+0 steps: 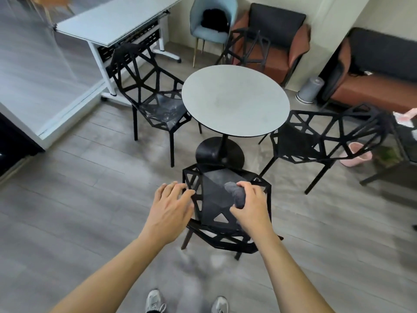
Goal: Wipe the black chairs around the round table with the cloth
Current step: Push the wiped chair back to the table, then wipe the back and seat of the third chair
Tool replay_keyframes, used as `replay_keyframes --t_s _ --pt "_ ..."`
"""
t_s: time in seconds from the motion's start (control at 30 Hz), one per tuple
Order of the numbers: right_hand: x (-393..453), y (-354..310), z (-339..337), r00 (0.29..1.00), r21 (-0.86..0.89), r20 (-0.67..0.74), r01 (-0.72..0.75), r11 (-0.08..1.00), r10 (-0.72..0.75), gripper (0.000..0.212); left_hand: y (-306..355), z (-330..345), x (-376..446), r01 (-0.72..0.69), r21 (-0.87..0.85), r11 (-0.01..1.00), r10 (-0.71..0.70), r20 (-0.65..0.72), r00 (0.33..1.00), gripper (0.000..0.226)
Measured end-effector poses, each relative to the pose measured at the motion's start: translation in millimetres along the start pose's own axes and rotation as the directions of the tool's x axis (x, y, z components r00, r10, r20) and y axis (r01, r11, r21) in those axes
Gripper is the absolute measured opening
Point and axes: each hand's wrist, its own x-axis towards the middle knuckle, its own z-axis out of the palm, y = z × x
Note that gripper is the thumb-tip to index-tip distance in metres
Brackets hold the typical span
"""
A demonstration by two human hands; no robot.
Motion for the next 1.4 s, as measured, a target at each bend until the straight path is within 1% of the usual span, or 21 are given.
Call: replay_keyframes --t_s 0.1,0.27,0.43,0.57,0.77,0.93,1.0,1.17,1.27,1.4 --pt "5.8 -36.2 20.1 0.998 -0.014 -0.036 0.048 0.999 -0.049 0.066 -29.0 -24.3 2.0 0.008 -0.002 1.0 -0.008 -0.019 1.0 0.04" --pt "8.7 -87.2 65.3 0.993 0.019 -0.071 0.099 0.995 -0.097 0.067 -80.4 -46.2 1.0 0.014 -0.013 1.0 -0.014 -0.029 0.999 0.039" --pt "15.9 -124.8 102.5 0.989 0.017 -0.051 0.139 0.99 -0.138 0.067 -124.4 -51.8 8.6 0.021 -0.034 0.999 -0.022 -0.021 1.0 0.04" --pt "41.9 -143.0 120.0 0.988 0.017 -0.043 0.149 0.989 -0.149 0.066 -155.6 -48.9 27.7 0.028 -0.033 0.999 -0.028 0.002 1.0 0.04" --pt "119.9 -169.0 146.7 0.987 0.049 -0.055 0.151 0.987 -0.149 0.066 -206.7 -46.4 85.4 0.058 -0.007 0.998 -0.058 0.012 0.998 0.04" --pt "203.2 -203.6 164.3 0.983 0.092 -0.039 0.184 0.979 -0.181 0.068 -252.1 -60.3 144.9 0.12 0.025 0.992 -0.12 -0.006 0.993 0.037" --pt "235.7 -223.3 170.5 0.975 0.096 -0.044 0.222 0.97 -0.219 0.066 -269.1 -67.0 165.2 0.146 0.045 0.988 -0.145 -0.035 0.989 0.037" --pt "298.9 -268.8 182.4 0.962 0.09 -0.016 0.275 0.957 -0.274 0.064 -316.8 -75.1 203.4 0.21 0.046 0.977 -0.208 -0.042 0.977 0.038" --pt "335.7 -289.6 192.1 0.953 0.081 -0.008 0.304 0.949 -0.304 0.064 -346.3 -75.6 232.8 0.201 0.063 0.978 -0.198 -0.053 0.979 0.038" --pt "381.0 -322.3 212.1 0.953 0.036 -0.034 0.303 0.952 -0.302 0.064 -392.0 -76.1 276.4 0.178 0.038 0.983 -0.175 -0.073 0.982 0.037"
